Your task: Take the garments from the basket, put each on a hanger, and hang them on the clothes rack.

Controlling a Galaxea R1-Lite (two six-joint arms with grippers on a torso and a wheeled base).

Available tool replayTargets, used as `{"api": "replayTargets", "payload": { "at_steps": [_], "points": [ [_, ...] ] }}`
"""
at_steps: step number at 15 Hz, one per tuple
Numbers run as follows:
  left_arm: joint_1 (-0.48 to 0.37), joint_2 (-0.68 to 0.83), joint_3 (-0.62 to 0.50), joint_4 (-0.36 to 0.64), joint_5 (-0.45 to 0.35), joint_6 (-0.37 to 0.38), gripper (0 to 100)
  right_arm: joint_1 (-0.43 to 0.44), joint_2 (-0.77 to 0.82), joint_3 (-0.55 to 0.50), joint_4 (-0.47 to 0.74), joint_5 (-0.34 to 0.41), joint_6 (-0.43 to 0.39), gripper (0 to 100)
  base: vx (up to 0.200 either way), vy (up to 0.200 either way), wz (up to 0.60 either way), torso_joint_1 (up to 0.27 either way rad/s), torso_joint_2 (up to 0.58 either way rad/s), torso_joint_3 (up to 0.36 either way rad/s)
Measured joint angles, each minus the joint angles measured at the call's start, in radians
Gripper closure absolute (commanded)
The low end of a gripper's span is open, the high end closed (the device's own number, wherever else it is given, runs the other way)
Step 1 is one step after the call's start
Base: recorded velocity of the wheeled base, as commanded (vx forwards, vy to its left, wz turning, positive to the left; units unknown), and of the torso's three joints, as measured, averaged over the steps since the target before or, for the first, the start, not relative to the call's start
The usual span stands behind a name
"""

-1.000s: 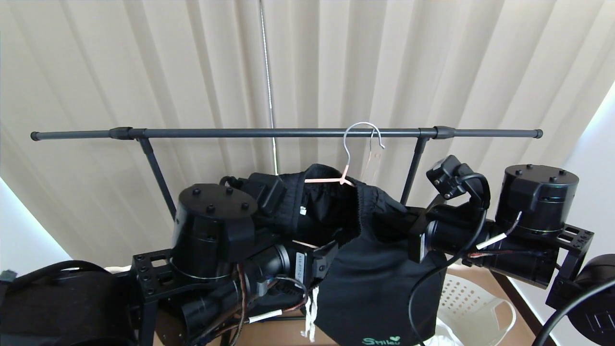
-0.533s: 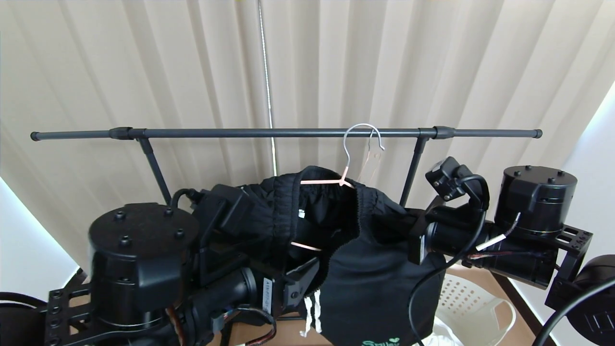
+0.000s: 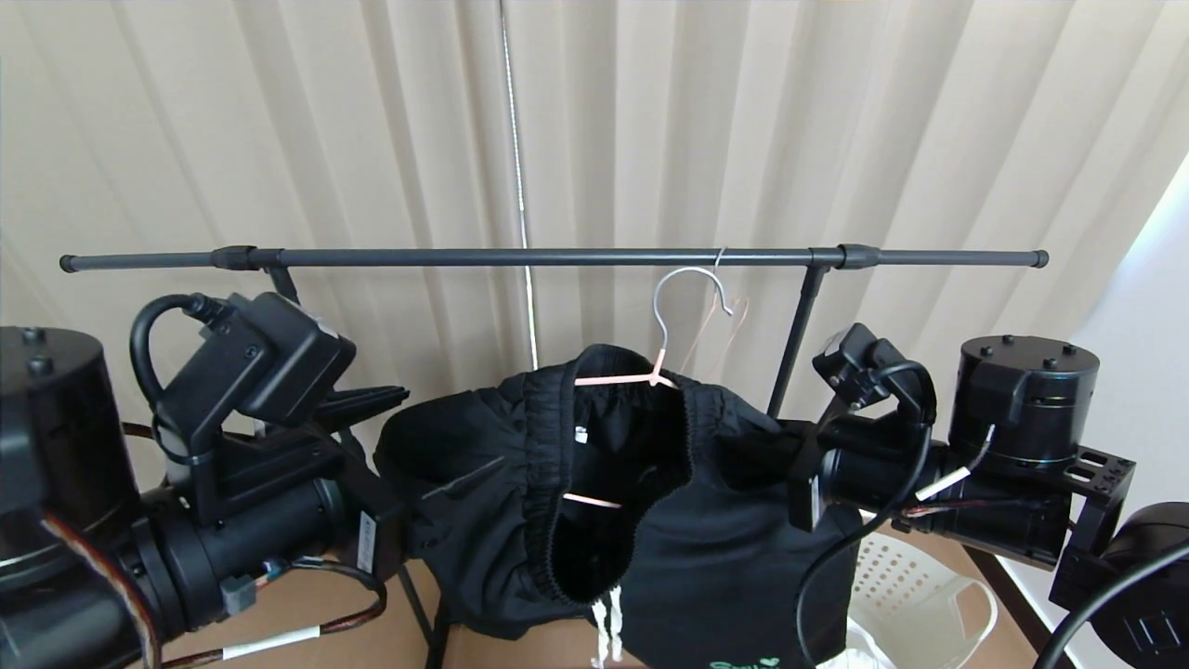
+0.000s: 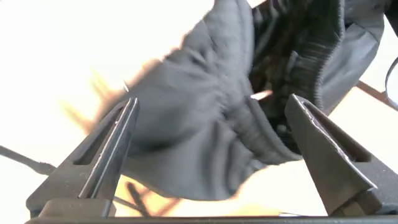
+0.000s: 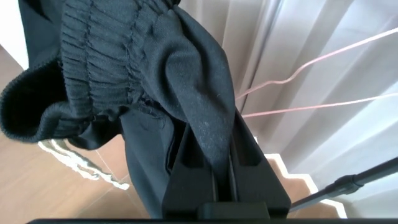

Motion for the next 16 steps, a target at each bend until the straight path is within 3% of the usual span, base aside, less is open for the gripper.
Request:
{"api": "replayTargets", "payload": {
  "at_steps": [3,5,9,13,16],
  "points": [
    [0.126,-0.001,-0.072,0.119,-0.19,0.086,0,0.0,-0.005,0.023,0.0,0.028,-0.041,100,0.0,0.0,0.0,0.0,0.0,0.0],
    [0.202,0.017,-0.133,0.249,-0.359,0.15,0,0.0,-0.007,0.031,0.0,0.034,-0.045,100,0.0,0.0,0.0,0.0,0.0,0.0],
    [0.303,0.098,-0.285,0.474,-0.608,0.355,0,0.0,-0.01,0.045,-0.001,0.036,-0.066,100,0.0,0.0,0.0,0.0,0.0,0.0],
    [0.314,0.191,-0.377,0.514,-0.667,0.457,0,0.001,-0.011,0.052,-0.002,0.036,-0.077,100,0.0,0.0,0.0,0.0,0.0,0.0],
    [0.289,0.245,-0.407,0.514,-0.669,0.472,0,0.002,-0.023,0.056,-0.002,0.036,-0.076,100,0.0,0.0,0.0,0.0,0.0,0.0]
  ]
}}
